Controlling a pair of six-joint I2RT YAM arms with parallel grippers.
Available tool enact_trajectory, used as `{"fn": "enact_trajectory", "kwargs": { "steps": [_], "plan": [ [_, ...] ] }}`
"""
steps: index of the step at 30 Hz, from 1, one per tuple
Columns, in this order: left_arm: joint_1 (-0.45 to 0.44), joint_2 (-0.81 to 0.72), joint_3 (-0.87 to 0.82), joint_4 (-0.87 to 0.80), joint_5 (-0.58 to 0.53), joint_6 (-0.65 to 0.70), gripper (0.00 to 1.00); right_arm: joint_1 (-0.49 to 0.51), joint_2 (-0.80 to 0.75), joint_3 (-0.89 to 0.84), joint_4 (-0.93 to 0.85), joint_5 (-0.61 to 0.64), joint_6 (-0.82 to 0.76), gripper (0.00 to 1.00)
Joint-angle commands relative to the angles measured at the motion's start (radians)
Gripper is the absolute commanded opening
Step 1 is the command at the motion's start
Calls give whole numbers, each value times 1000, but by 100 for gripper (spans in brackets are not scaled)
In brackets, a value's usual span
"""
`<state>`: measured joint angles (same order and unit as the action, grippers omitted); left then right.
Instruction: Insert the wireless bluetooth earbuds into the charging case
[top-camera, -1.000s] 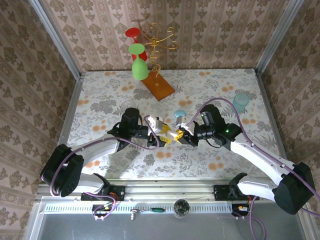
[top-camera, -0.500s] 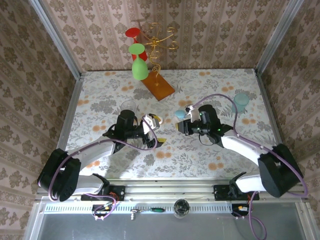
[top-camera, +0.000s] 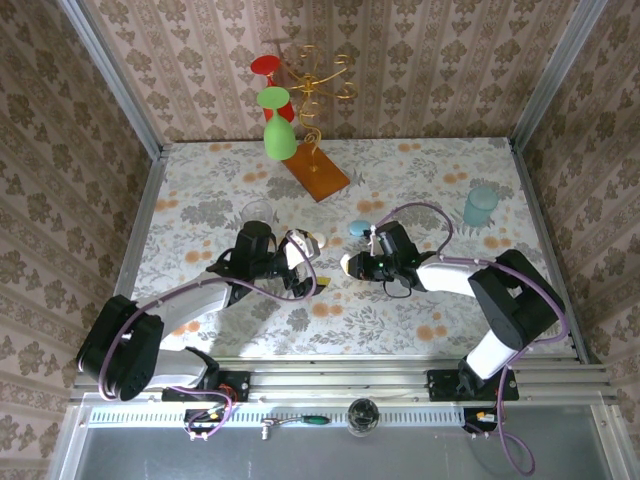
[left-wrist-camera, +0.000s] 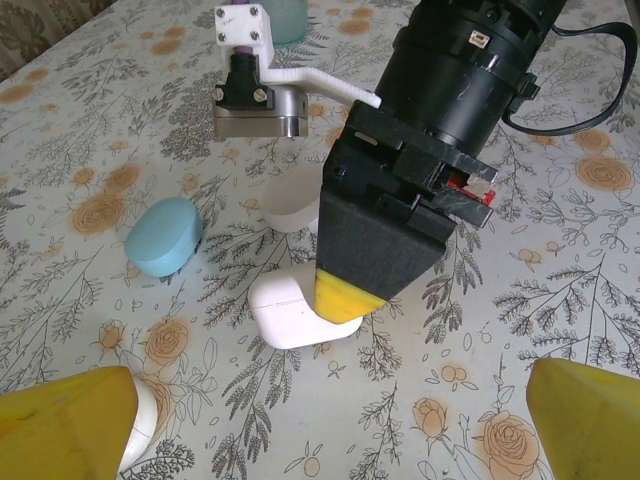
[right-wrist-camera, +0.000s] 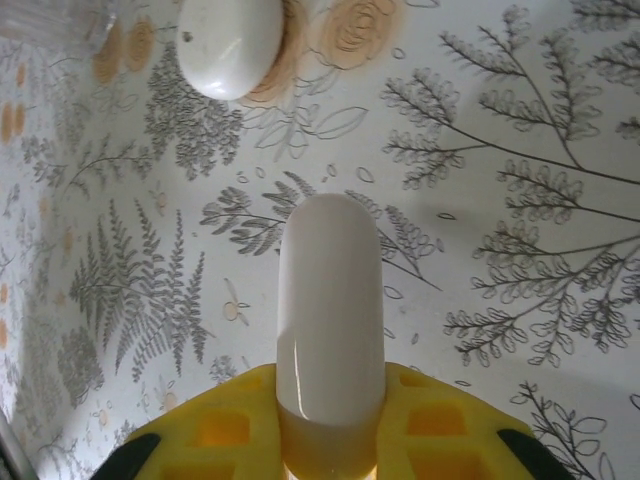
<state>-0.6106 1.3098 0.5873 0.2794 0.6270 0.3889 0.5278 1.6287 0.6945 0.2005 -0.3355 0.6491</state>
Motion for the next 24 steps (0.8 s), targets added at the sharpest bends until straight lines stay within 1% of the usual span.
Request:
{"fn": "enact_trajectory", "kwargs": {
  "steps": [1,2,5,10,13,16,18,20,21,22,23,24],
  "plan": [
    [2,-1,-7,-20,-4,27,100,5,6,23,8,56,17,29],
    [3,-1,-9,-16,-6,23,100,5,-1,21,9,66,13,33],
    [3,-1,-14,-8,0,11,100,3,-41,21,-18,109,-5,41],
    [8,-16,-32,32,-4,-8,100,-8,-154,22,-88,211,-62,50],
    [18,-40,-71,119,-39,-54,100,-25,-230,19,-124,283,-109,53],
    [33,-81,-116,201,-88,-87,100,-55,-336,15,-162,357,-177,60],
    [44,-117,-148,244,-155,-95,100,-77,-394,4,-173,416,-240,67],
    [62,-165,-169,248,-268,-112,100,-102,-459,-13,-174,514,-304,75],
    [73,-185,-177,244,-320,-119,100,-111,-482,-22,-168,546,-344,77],
    [88,-208,-190,244,-386,-126,100,-120,-511,-30,-171,582,-406,79],
    [106,-235,-203,249,-454,-137,100,-124,-533,-37,-171,620,-472,85],
    [126,-256,-217,250,-501,-149,100,-128,-547,-48,-162,656,-512,88]
  ]
}}
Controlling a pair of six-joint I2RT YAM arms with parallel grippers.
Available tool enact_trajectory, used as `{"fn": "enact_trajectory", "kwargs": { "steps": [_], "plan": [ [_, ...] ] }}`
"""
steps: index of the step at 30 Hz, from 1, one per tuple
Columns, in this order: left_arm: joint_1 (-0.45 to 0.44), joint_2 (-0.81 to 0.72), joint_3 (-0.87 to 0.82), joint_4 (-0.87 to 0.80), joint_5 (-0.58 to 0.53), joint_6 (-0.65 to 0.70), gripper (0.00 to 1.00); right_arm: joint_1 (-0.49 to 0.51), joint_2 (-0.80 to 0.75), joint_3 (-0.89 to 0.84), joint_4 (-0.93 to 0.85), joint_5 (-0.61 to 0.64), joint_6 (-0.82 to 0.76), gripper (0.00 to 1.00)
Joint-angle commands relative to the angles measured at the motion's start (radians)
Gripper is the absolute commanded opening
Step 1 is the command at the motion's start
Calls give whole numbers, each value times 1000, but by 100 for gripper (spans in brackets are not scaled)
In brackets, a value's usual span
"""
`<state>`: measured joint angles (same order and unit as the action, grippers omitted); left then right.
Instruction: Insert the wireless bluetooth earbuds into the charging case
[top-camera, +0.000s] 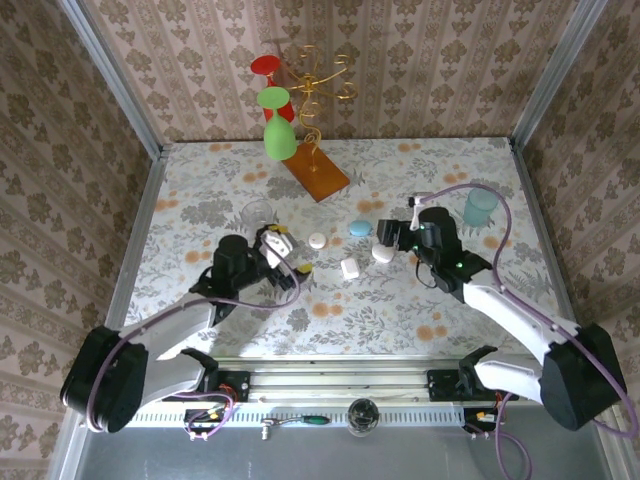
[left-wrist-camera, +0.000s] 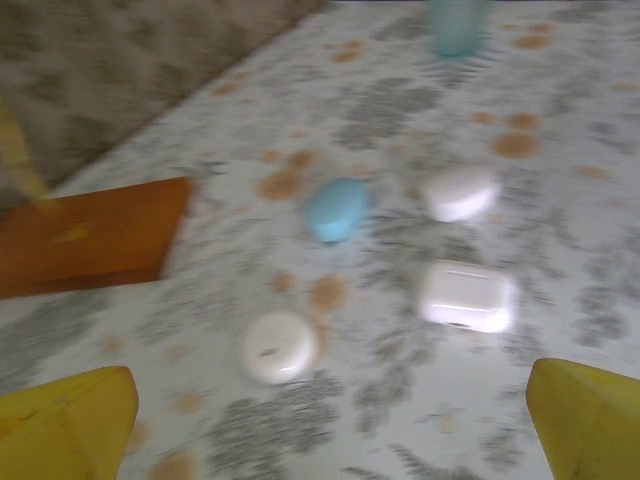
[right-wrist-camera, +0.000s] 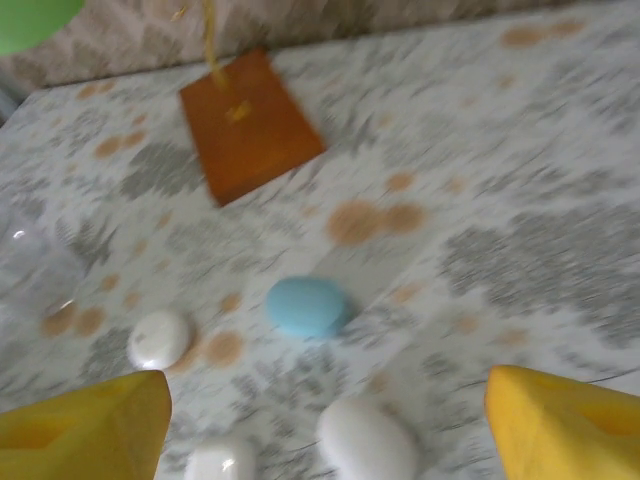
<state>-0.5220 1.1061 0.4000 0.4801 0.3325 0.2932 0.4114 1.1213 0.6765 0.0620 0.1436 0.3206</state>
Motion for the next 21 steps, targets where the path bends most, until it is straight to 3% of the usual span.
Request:
{"fn": "enact_trajectory", "kwargs": {
  "steps": [1,4,9,13,21],
  "plan": [
    [58,-81,-43,52,-254,-65,100,-21,-52,-48,-8,216,-228,91],
    [156,-125,-93,81,-368,-116,100,-73,-76,-128,99,263,-304,95],
    [290,-105,-185,223,-502,-152,100,-211,-35,-270,353,219,-307,98],
    [386,-32,-230,309,-505,-196,100,-295,60,-325,535,137,-284,100],
    [458,247,-165,540,-421,-216,100,-368,247,-322,761,6,-294,100]
  ]
}}
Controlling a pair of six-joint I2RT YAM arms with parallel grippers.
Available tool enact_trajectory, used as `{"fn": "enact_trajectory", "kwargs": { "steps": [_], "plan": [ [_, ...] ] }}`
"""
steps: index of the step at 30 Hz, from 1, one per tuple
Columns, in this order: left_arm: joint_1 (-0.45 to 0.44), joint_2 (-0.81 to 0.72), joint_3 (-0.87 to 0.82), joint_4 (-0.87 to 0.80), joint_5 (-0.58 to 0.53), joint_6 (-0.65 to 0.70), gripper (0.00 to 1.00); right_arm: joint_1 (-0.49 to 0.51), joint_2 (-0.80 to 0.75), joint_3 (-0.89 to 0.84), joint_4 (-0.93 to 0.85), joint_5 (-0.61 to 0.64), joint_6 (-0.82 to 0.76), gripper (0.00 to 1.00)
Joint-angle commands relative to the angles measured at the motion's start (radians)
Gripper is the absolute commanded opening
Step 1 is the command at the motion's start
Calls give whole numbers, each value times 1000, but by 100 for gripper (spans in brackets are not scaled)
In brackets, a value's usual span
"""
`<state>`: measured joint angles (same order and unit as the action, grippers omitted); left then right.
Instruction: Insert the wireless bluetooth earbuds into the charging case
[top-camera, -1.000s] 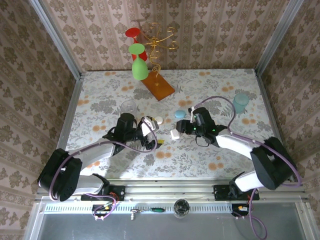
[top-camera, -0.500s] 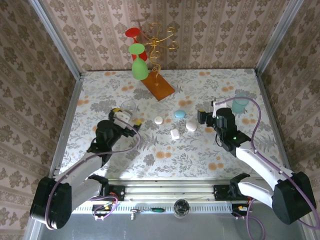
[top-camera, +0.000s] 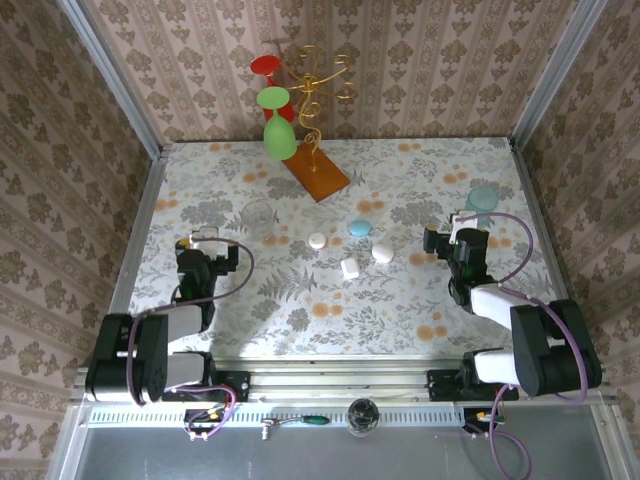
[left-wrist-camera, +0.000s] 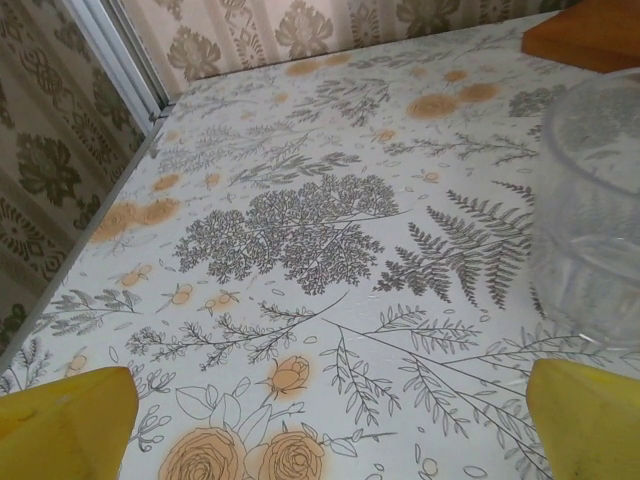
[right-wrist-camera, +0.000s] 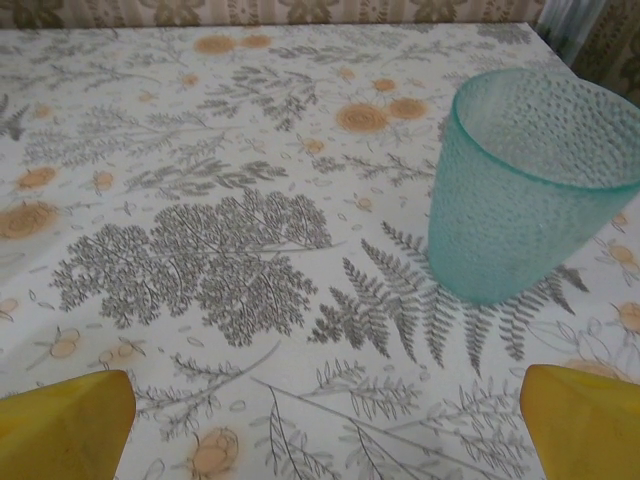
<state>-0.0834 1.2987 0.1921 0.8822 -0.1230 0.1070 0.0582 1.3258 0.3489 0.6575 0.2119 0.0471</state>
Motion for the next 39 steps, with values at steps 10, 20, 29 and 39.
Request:
{"fn": "enact_trajectory", "kwargs": {
  "steps": [10,20,29,39],
  "plan": [
    [65,264,151,153,47,-61,100,-48,206,58,199,-149,-4,100],
    [39,260,190,60,-5,-45,100,-49,208,61,195,-146,-5,100],
    [34,260,185,69,-7,-40,100,-48,208,59,195,-146,-6,100],
    [33,260,187,68,-8,-38,100,-47,205,59,196,-146,-6,100]
  ]
}}
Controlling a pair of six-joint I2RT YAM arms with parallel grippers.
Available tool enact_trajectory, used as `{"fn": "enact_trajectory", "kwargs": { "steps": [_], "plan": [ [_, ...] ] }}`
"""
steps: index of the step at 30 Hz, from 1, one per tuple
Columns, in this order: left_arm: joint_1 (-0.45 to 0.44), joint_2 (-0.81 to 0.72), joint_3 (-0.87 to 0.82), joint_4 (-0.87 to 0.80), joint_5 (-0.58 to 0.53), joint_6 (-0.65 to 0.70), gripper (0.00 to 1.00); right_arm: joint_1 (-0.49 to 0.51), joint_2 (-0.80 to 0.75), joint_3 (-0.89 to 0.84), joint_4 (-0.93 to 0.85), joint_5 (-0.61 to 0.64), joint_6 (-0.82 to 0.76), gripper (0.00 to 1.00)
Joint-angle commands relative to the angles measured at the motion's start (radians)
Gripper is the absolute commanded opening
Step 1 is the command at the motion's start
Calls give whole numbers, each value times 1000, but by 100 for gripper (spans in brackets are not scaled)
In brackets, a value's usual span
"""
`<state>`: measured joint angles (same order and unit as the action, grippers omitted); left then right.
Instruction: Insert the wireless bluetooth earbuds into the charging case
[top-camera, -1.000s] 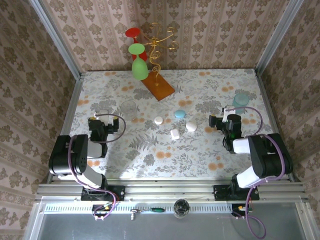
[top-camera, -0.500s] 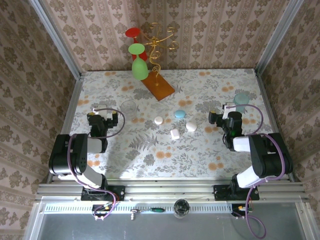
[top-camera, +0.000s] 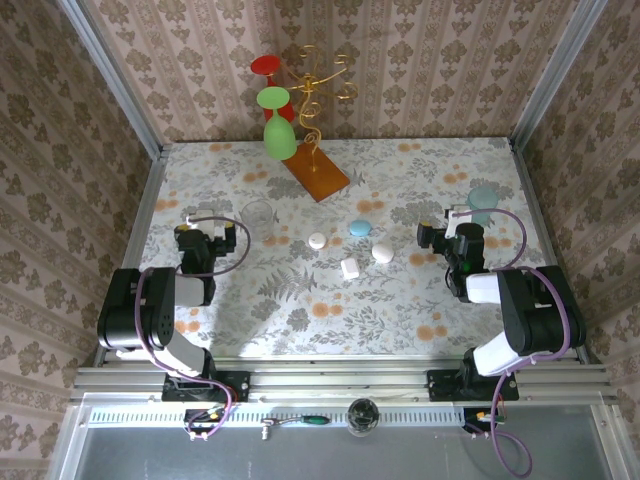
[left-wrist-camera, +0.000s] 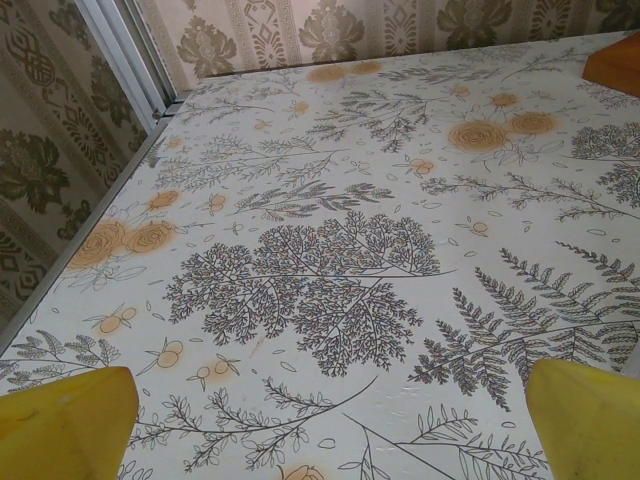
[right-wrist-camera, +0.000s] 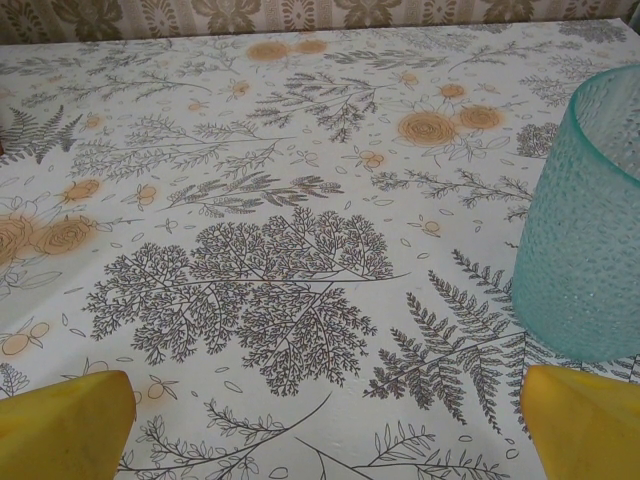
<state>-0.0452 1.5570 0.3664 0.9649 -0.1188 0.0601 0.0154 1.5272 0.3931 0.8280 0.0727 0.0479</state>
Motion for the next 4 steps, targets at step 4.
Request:
{"fn": "enact_trajectory", "kwargs": {
  "steps": [4],
  "plan": [
    [-5,3,11,-12,-9,10,100,-5,2,10,34,-8,-6,100]
  ]
}}
